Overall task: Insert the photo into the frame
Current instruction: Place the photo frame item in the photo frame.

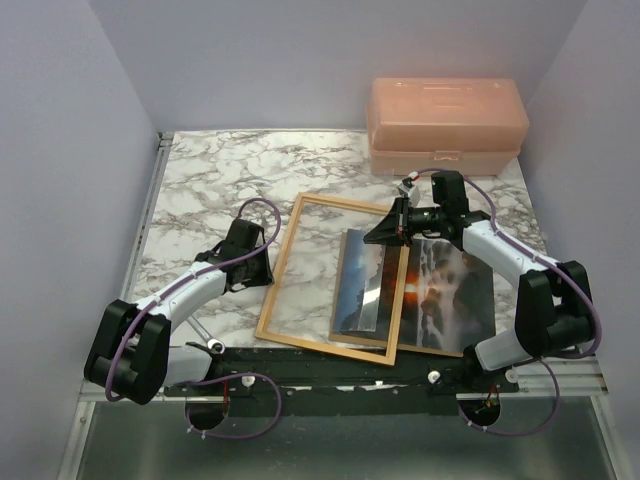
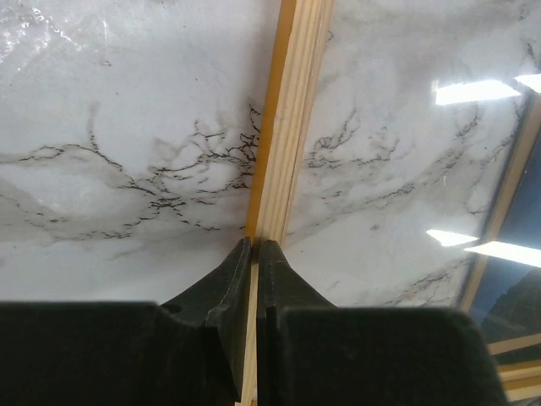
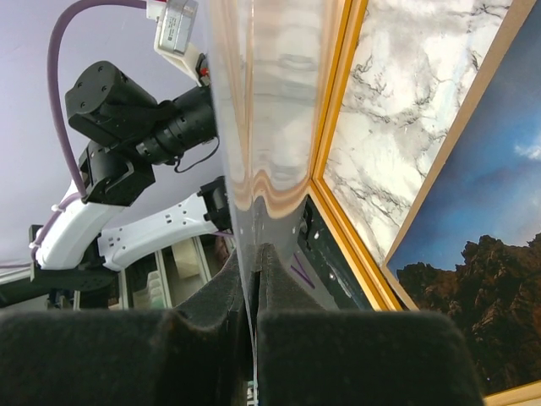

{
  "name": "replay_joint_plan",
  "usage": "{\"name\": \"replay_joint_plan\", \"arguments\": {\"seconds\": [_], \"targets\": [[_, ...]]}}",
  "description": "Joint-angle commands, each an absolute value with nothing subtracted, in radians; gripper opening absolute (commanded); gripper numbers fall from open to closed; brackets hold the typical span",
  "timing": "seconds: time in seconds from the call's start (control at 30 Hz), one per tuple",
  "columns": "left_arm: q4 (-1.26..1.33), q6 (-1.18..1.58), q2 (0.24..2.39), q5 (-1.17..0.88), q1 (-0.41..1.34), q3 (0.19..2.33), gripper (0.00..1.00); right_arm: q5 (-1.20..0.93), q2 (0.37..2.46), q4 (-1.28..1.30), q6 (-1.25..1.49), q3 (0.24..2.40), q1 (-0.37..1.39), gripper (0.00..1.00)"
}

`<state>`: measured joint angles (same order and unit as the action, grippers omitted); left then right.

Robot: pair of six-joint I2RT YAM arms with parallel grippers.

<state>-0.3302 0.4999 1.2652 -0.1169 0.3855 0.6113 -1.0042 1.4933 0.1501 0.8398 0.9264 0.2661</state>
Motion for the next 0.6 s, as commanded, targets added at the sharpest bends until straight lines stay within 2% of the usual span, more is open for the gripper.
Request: {"name": "replay_joint_plan", "arguments": {"seconds": [0.0, 0.57], "targets": [[-0.327, 0.486, 1.275, -0.120, 0.382, 0.622, 0.09, -1.006, 1.460, 0.166, 0.831, 0.922, 0.276, 0.01], [-0.327, 0.485, 1.279, -0.123, 0.381, 0.624, 0.09, -0.971, 1.430, 0.191, 0.781, 0.856, 0.276, 0.01]]}}
